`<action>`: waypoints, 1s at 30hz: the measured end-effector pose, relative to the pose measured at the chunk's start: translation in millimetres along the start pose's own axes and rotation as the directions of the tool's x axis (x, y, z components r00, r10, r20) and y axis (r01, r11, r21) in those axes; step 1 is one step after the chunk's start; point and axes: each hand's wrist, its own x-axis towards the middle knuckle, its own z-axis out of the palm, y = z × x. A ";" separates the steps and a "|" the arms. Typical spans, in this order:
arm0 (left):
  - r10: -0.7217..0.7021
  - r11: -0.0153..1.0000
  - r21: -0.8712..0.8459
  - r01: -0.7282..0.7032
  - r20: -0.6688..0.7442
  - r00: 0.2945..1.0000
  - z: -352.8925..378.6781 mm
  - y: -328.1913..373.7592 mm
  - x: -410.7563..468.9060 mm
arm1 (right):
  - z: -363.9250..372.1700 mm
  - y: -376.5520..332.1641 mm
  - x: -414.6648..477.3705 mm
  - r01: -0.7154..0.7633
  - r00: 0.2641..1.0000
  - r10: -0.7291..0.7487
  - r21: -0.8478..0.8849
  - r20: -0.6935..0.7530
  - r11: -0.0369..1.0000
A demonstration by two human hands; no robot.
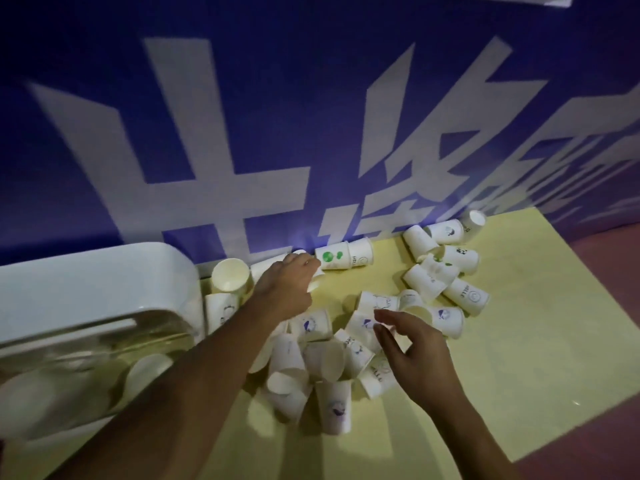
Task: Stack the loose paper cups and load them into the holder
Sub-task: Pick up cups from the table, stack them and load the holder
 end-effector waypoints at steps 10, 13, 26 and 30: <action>0.168 0.778 0.509 -0.368 0.397 0.902 34.9 -0.1 85.2 | -47.3 100.5 74.5 -0.092 0.993 0.088 0.046 0.080 0.995; 0.223 0.718 0.530 -0.452 0.440 0.870 38.8 -8.7 91.9 | -42.7 108.8 104.8 -0.060 0.990 0.058 0.011 0.127 0.998; -0.018 0.977 -0.208 0.048 0.142 0.990 -10.7 32.9 56.0 | 39.9 121.9 243.2 0.420 0.832 -0.179 -0.385 0.526 0.822; -0.314 0.749 -0.624 0.223 -0.038 0.949 -6.2 47.6 20.0 | 48.4 132.3 244.9 0.408 0.853 -0.199 -0.378 0.483 0.831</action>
